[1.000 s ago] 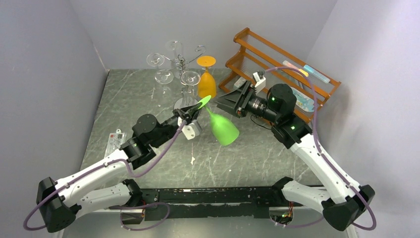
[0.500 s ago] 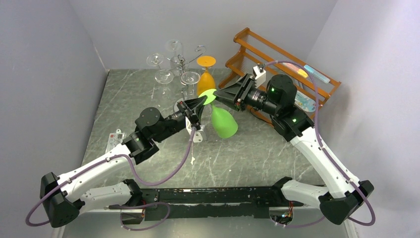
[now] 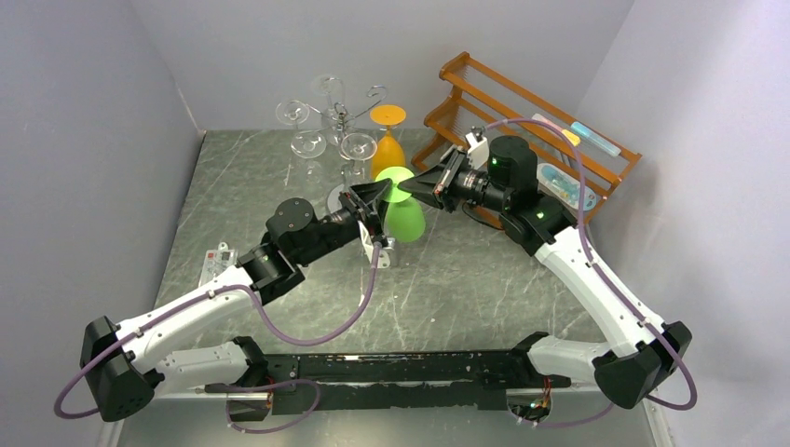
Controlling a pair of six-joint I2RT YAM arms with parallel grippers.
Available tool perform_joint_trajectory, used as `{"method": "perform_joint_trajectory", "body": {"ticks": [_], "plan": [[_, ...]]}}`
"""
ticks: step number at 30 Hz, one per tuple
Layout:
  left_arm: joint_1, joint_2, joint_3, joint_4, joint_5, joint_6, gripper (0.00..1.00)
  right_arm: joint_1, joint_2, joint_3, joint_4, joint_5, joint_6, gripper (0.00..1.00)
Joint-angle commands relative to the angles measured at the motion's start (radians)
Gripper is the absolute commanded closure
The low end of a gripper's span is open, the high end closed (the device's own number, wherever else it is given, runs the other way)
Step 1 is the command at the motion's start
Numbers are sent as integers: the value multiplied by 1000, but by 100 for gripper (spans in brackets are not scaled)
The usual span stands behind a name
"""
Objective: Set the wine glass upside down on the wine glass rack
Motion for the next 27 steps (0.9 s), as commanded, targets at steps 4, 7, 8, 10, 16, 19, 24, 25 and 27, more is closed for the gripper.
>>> {"method": "perform_joint_trajectory", "body": {"ticks": [4, 7, 8, 10, 16, 19, 24, 25, 27], "plan": [[-8, 5, 28, -1, 10, -100, 46, -4, -43, 50, -74, 113, -57, 100], [-8, -24, -19, 59, 16, -163, 38, -4, -78, 63, -113, 202, -79, 100], [-8, -37, -32, 82, 24, -181, 36, -5, -89, 71, -130, 230, -89, 100], [-9, -60, -33, 76, 56, -294, 34, -4, -107, 89, -157, 293, -113, 100], [-9, -81, 76, -141, 288, -662, 41, -5, -154, 125, -128, 438, -207, 100], [-9, -127, 43, -84, 217, -807, 42, -5, -148, 136, -40, 469, -273, 100], [-9, -199, 74, -174, -190, -1019, 40, -5, -54, 241, 65, 446, -380, 100], [-9, -207, 90, -216, -284, -1075, 41, -4, -34, 257, 89, 424, -399, 100], [-9, -207, 149, -381, -530, -1197, 44, -5, 5, 292, 132, 437, -435, 100]]}}
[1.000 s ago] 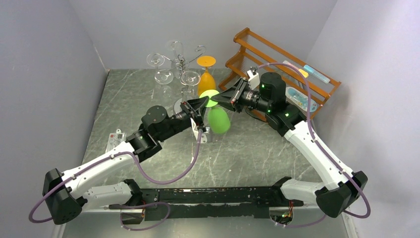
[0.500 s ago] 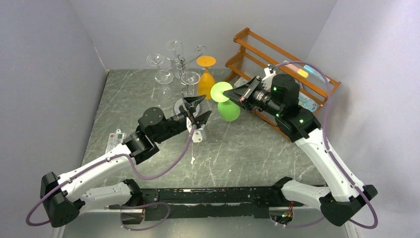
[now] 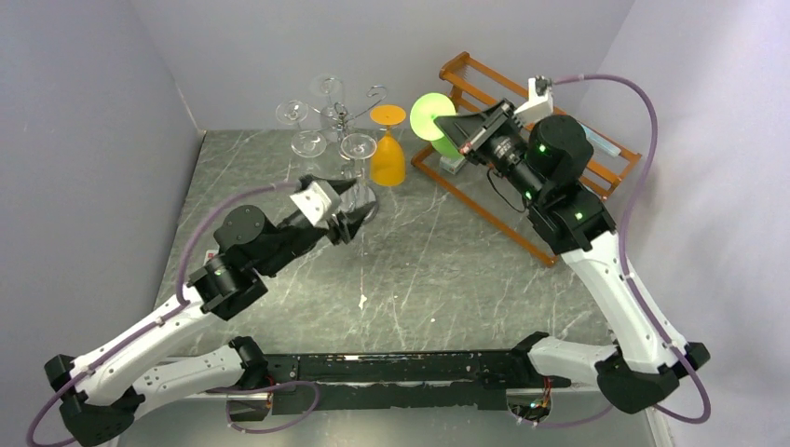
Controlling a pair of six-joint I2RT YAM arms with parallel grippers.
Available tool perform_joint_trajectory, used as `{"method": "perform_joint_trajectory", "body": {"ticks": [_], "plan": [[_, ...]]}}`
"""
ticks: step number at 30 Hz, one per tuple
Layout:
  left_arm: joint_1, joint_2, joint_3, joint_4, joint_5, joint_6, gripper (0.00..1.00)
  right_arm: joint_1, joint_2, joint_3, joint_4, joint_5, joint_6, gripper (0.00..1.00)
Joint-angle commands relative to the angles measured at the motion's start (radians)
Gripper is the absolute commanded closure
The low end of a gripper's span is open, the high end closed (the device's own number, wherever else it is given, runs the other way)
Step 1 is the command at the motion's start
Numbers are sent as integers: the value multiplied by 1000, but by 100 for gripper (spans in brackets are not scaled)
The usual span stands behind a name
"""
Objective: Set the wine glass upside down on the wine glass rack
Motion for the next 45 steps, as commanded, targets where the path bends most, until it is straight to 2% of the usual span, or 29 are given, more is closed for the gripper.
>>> {"method": "perform_joint_trajectory", "body": {"ticks": [1, 4, 7, 16, 20, 24, 28, 35, 41, 45], "plan": [[-3, -3, 129, -323, -555, -359, 43, -3, 78, 74, 155, 19, -129, 100], [-4, 23, 234, -574, -767, -490, 42, -3, 167, 128, 230, 26, -155, 100], [-4, -10, 245, -666, -841, -534, 39, -1, 280, 203, 261, -32, -185, 100], [-4, -218, 89, -609, -847, -527, 35, -1, 510, 343, 365, 18, -297, 100], [-4, -247, 68, -609, -861, -518, 33, -2, 642, 437, 399, 14, -329, 100], [-3, -247, 54, -614, -881, -520, 32, -2, 782, 587, 352, -22, -324, 100], [-3, -228, 48, -629, -892, -526, 31, -2, 870, 664, 335, -70, -288, 100], [-3, -195, 51, -644, -896, -529, 30, -3, 973, 778, 265, -145, -245, 100], [-3, -179, 71, -703, -1031, -613, 30, -5, 1006, 824, 185, -178, -173, 100], [-4, -192, 70, -732, -1073, -648, 30, -5, 995, 820, 152, -186, -127, 100]]}}
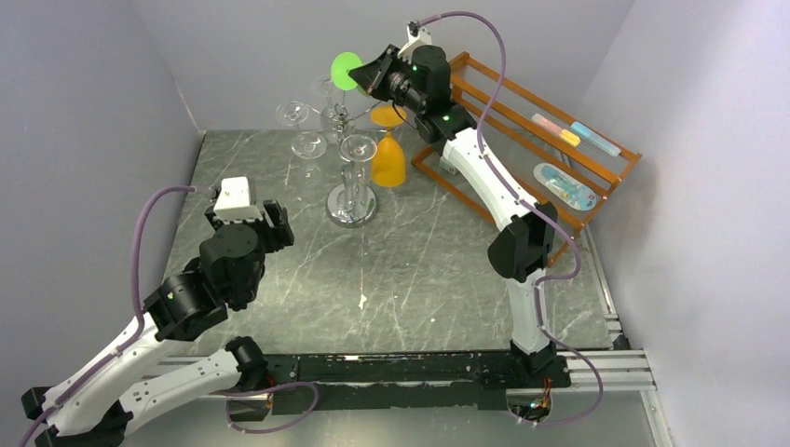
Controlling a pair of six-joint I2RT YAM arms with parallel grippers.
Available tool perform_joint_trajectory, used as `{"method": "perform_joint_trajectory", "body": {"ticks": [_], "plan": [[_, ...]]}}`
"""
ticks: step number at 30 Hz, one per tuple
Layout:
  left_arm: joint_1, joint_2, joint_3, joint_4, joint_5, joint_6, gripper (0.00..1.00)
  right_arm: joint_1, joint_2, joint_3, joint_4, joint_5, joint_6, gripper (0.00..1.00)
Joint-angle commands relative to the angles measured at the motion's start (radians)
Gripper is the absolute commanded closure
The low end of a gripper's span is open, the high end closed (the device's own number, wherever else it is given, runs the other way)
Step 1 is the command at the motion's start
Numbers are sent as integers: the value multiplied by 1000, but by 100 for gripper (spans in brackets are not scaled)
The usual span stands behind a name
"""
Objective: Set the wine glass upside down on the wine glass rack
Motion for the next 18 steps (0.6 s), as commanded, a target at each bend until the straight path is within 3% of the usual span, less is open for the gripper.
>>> {"method": "perform_joint_trajectory", "body": {"ticks": [1, 18], "plan": [[-3, -15, 8, -48, -91, -54, 30, -6, -8, 30, -62, -39, 75, 100], [-4, -50, -13, -52, -104, -66, 30, -10, -7, 59, -182, -27, 189, 100]]}}
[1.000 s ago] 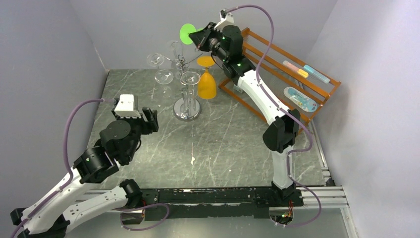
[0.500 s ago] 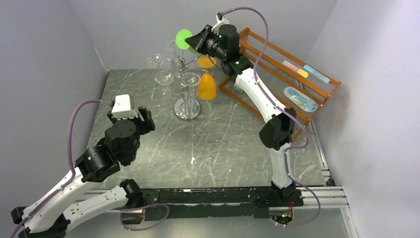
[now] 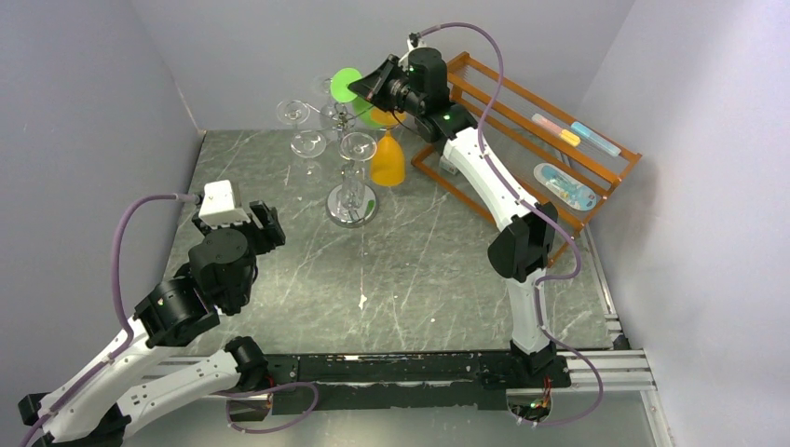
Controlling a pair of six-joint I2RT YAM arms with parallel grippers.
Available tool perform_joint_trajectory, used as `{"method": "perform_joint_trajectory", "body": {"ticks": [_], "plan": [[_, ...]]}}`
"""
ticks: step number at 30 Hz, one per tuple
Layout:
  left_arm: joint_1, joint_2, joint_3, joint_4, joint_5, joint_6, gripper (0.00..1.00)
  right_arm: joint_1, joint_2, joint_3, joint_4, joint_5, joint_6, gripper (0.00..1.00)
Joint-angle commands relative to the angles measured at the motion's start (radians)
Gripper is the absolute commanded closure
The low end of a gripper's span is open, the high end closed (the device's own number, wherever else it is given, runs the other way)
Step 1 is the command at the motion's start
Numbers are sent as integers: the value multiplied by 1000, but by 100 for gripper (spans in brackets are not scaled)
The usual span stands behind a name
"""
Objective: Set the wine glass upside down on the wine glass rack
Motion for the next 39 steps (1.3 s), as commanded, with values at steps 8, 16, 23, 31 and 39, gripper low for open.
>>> {"method": "perform_joint_trajectory", "body": {"ticks": [8, 16, 23, 31, 39], "plan": [[-4, -8, -16, -23, -36, -13, 30, -8, -7, 96, -111, 45, -3, 100], [-3, -16, -16, -25, -54, -17, 30, -16, -14, 82, -111, 25, 24, 100], [-3, -17, -24, -22, -55, -12, 29, -22, -49, 48, -131, 85, 11, 100], [-2, -16, -23, -26, -58, -14, 29, -23, -86, 5, -124, 121, 13, 100], [-3, -19, -25, -27, -54, -15, 29, -24, -168, -117, -58, 198, 9, 100]]}}
